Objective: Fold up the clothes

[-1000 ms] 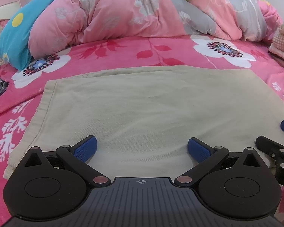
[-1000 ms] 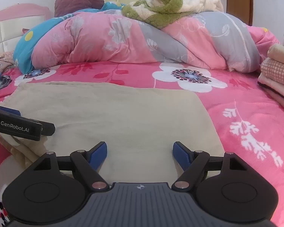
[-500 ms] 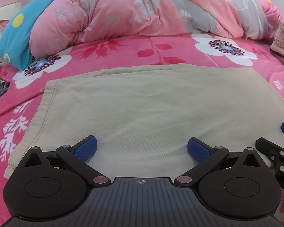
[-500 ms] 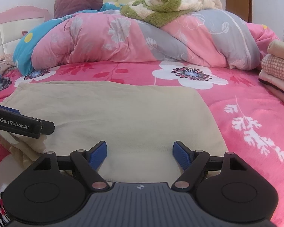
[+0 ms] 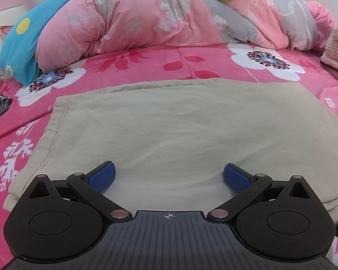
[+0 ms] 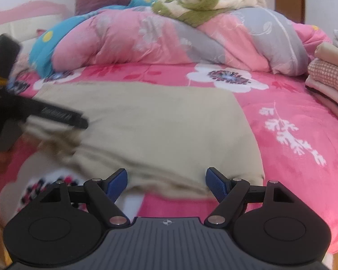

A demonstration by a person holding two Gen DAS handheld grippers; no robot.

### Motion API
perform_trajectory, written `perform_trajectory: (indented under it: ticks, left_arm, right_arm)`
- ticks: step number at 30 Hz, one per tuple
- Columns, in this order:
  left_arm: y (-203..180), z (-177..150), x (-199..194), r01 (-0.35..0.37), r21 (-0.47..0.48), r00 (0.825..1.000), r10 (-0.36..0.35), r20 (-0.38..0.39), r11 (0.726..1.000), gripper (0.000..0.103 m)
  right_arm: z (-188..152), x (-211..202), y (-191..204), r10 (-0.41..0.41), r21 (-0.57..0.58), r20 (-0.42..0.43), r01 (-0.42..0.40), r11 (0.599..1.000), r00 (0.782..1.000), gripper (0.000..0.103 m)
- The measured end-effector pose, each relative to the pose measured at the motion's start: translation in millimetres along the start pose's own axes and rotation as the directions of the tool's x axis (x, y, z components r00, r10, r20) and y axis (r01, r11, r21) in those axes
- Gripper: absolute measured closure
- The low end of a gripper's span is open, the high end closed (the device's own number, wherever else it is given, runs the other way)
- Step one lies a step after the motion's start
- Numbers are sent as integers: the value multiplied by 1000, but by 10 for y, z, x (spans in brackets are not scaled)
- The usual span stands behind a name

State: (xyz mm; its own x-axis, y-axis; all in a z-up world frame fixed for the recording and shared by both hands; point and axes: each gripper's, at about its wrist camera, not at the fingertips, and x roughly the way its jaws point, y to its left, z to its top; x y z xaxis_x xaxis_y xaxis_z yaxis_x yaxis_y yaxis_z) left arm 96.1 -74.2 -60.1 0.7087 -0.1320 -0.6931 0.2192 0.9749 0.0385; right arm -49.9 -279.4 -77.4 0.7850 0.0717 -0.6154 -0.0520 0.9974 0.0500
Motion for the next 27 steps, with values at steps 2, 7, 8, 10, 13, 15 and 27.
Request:
perform_trajectory:
  ticks: [2,7,8,10,13,15,27]
  left_arm:
    - [3,-6,-1,2,1,1000,-2,3,1000,0]
    - [9,-15,-8,5,1,1000,-5,8,1000,0]
    - [12,-17,-9,6,1,1000,-6,10,1000,0]
    - [16,-19,-11,7,1,1000,-7,12,1000,0]
    - [19,-22,-12,8,1,1000,-8,15,1000,0]
    - [20,-24,-13,9,0,1000,-9,16,1000,0]
    - [50,-38,-27,34,-3,999,-33,28,999,0]
  right_arm:
    - [-32,-107,-31,28,21,-16,-28,999,999,25]
    - [47,-353,-626,58,343,57,-75,936,997,26]
    - [46,-361,-760,59,400,68,-81,913,996,27]
    - [44,-372,-1024,58,508,86,-94,856,995,30]
    - [-14,-256,-1317,59,646,67,-89,758,996,35]
    - [-84,-106,-1445,90,720,54,-102,687,994,40]
    - [-394,169,-1597,193,917,88,-155,366,977,46]
